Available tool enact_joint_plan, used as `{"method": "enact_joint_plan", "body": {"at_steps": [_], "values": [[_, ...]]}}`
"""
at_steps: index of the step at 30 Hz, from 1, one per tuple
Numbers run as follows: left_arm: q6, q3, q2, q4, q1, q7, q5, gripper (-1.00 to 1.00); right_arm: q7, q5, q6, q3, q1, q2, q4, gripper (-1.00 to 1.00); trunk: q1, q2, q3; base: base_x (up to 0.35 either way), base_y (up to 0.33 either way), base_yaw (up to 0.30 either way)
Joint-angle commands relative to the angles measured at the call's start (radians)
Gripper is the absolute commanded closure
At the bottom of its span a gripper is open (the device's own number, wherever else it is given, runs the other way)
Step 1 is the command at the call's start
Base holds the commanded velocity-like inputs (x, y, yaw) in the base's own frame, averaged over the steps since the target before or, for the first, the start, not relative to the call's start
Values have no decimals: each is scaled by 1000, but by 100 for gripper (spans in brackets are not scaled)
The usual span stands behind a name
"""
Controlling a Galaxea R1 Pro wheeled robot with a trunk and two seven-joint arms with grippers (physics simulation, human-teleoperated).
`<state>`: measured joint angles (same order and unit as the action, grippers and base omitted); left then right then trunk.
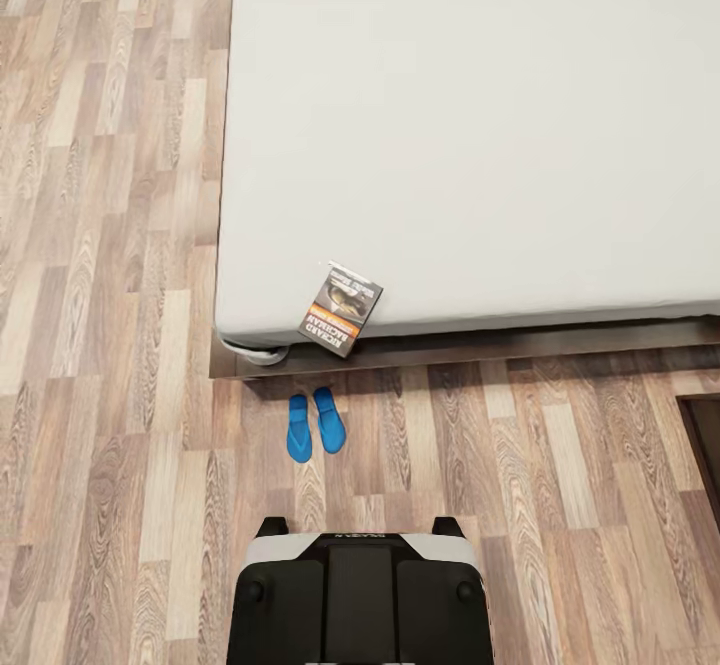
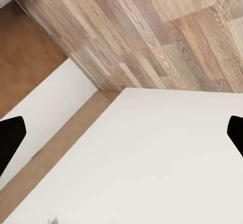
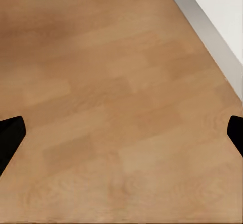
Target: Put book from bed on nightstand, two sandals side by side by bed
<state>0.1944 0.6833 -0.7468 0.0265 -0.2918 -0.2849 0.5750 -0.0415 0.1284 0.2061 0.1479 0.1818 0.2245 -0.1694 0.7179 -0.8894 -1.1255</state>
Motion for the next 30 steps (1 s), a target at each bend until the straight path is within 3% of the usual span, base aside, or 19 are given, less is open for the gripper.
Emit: {"method": "enact_joint_plan", "body": {"at_steps": [1,21,30], "values": [[1,8,0,1,0,-3,8,-100,0,10,2,-1,1,-1,-3,-100,0,-1,0,69,243,0],[0,8,0,1,0,-2,8,-100,0,15,2,4,-6,4,-28,-100,0,-1,0,16,170,0],[0,8,0,1,0,-2,7,-100,0,20,2,6,-59,-5,-43,-100,0,-1,0,1,238,0]]}}
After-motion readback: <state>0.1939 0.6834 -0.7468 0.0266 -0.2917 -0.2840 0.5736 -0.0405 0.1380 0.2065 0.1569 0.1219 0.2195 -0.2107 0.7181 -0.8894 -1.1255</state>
